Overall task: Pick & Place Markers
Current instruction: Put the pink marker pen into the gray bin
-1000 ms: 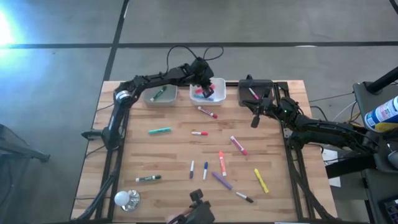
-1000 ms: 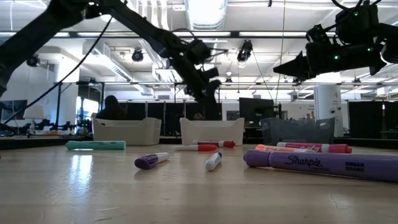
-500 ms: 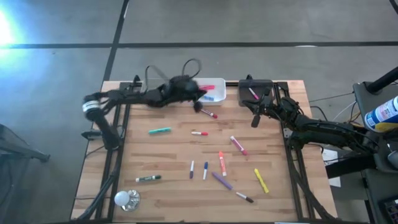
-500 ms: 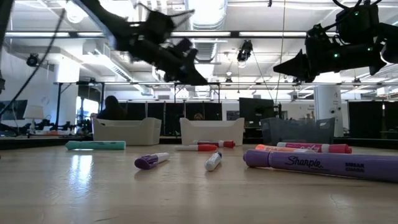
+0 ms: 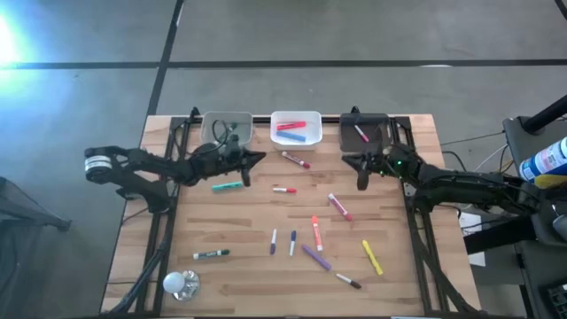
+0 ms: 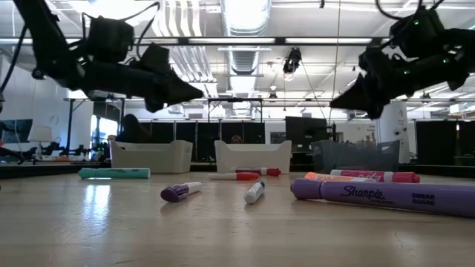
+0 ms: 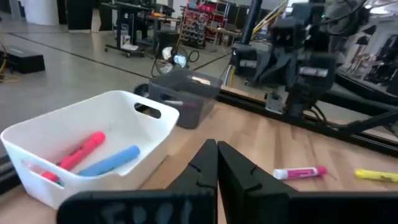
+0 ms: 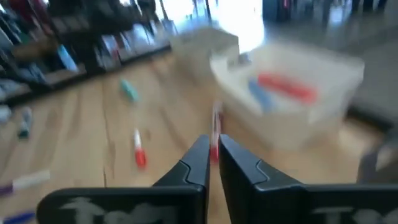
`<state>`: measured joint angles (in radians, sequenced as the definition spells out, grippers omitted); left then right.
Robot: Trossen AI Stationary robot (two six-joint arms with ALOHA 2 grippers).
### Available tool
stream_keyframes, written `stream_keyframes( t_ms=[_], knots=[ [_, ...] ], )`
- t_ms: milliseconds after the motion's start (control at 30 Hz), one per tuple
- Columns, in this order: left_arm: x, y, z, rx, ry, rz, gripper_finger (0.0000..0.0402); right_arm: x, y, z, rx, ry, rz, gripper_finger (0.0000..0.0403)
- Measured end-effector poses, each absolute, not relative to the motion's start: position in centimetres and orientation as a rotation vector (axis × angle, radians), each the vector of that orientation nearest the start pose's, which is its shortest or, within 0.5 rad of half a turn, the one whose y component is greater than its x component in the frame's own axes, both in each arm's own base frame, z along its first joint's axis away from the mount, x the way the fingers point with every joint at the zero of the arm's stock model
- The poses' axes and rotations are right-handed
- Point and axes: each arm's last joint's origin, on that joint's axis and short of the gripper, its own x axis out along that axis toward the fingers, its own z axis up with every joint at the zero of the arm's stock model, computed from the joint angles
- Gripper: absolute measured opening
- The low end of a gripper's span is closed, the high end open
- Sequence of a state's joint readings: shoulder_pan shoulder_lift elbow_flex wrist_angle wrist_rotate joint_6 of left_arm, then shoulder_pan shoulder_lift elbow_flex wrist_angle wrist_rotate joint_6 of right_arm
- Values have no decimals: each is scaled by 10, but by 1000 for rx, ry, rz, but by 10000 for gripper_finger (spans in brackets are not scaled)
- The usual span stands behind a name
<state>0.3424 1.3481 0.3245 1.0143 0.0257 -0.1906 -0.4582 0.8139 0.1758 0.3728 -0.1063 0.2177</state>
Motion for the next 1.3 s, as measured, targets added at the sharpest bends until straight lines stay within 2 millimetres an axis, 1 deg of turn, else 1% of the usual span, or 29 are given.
stream_keyframes(
  t_ms=[67,167,300,367,500,667,833,1033,1167,1300],
  knots=[
    [218,75,176,-198,-14,308,4,152,-65,172,341,325,-393,47],
    [216,71,173,-199,-6,296,4,154,-55,175,410,521,-417,73],
    [216,70,172,-201,-2,293,4,154,-36,184,500,754,-426,114],
    [216,70,172,-201,-1,293,4,154,-25,185,541,845,-429,134],
    [217,71,173,-192,-2,293,4,160,-5,181,594,952,-419,171],
    [218,71,174,-191,-4,293,4,174,11,173,676,1042,-443,201],
    [218,71,174,-196,-6,306,4,191,24,168,659,1132,-413,210],
    [218,71,173,-211,-9,320,4,207,28,160,657,1207,-423,210],
    [218,71,173,-212,-10,320,4,215,29,149,649,1261,-450,201],
    [218,71,173,-230,-13,320,4,220,30,138,638,1315,-474,183]
  ],
)
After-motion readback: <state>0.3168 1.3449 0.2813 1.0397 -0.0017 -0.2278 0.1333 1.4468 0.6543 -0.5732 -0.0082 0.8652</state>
